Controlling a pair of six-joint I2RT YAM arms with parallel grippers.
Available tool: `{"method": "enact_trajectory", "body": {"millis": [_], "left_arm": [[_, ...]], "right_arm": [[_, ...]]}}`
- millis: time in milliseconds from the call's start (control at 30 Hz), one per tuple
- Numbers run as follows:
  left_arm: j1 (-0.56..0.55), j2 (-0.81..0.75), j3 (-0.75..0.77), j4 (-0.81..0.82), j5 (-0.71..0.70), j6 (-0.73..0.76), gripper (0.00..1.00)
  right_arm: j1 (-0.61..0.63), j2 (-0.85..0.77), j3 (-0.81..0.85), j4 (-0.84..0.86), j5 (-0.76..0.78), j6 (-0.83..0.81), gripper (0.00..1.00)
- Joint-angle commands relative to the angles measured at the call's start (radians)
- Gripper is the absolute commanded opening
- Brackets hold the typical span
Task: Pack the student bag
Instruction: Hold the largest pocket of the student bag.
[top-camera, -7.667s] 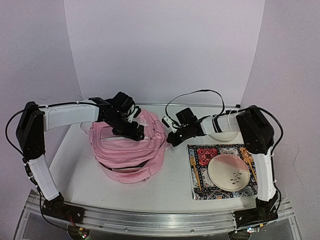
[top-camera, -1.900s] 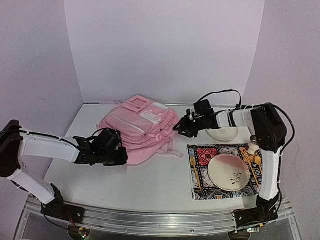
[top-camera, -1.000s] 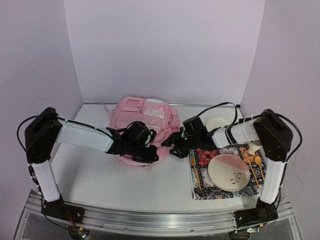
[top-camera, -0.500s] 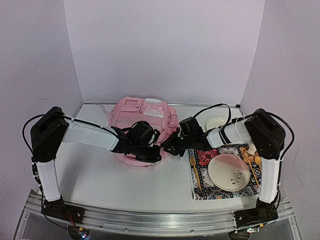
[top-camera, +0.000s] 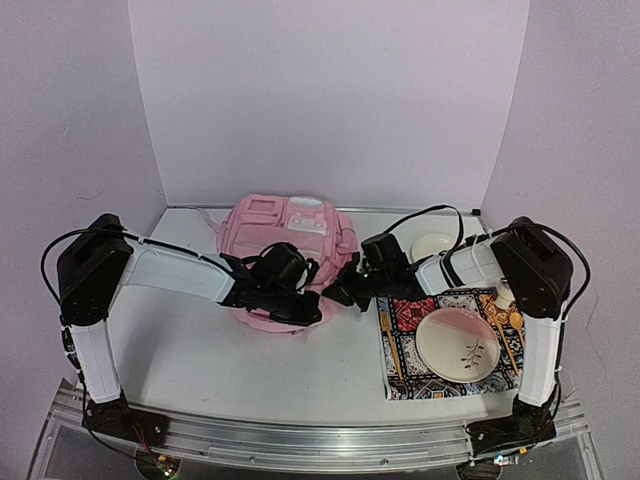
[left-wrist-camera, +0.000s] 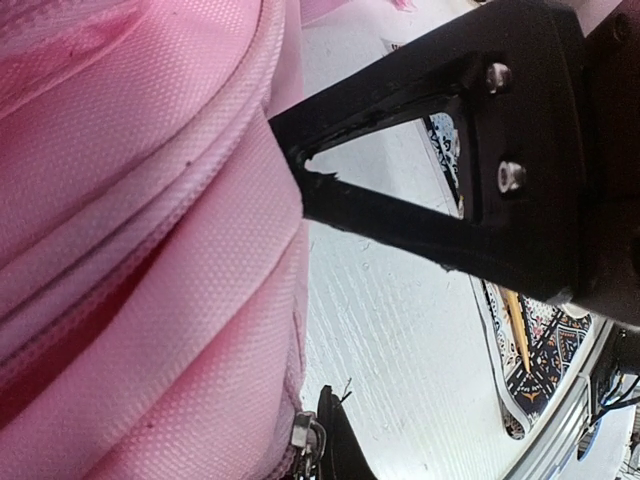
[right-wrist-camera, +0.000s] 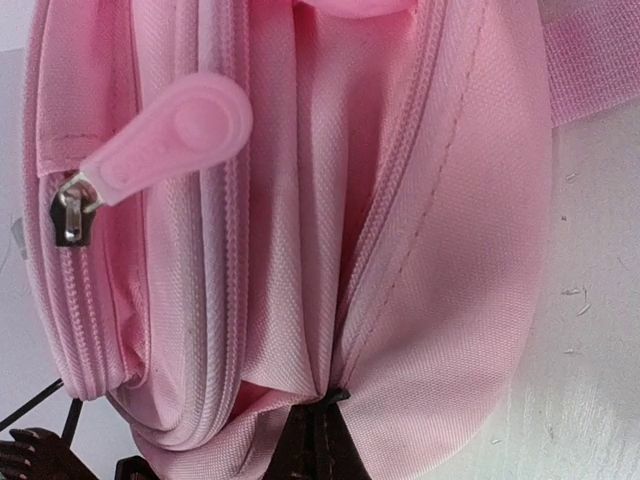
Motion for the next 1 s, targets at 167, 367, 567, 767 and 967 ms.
{"method": "enact_trajectory", "body": {"millis": [167, 367, 567, 767, 967], "left_arm": [[-0.022, -0.101, 0.077, 0.034, 0.06, 0.042, 0.0], [-0.022, -0.158, 0.109, 0.045, 0.093, 0.083, 0.0], [-0.022, -0.174, 0.085, 0.067, 0.139, 0.093, 0.0], [-0.024, -0.154, 0.088, 0.078, 0.165, 0.104, 0.0], [-0.029, -0.128, 0.101, 0.086, 0.183, 0.106, 0.0]], "right_arm": [[-0.013, -0.188, -0.123, -0.065, 0.07, -0.047, 0.26], [-0.025, -0.202, -0.135, -0.063, 0.075, -0.026, 0.49], [-0.026, -0.156, -0.054, -0.062, 0.04, -0.013, 0.64], [-0.026, -0.125, -0.007, -0.06, 0.004, -0.009, 0.69], [-0.023, -0.09, 0.019, -0.045, -0.027, -0.002, 0.66]]}}
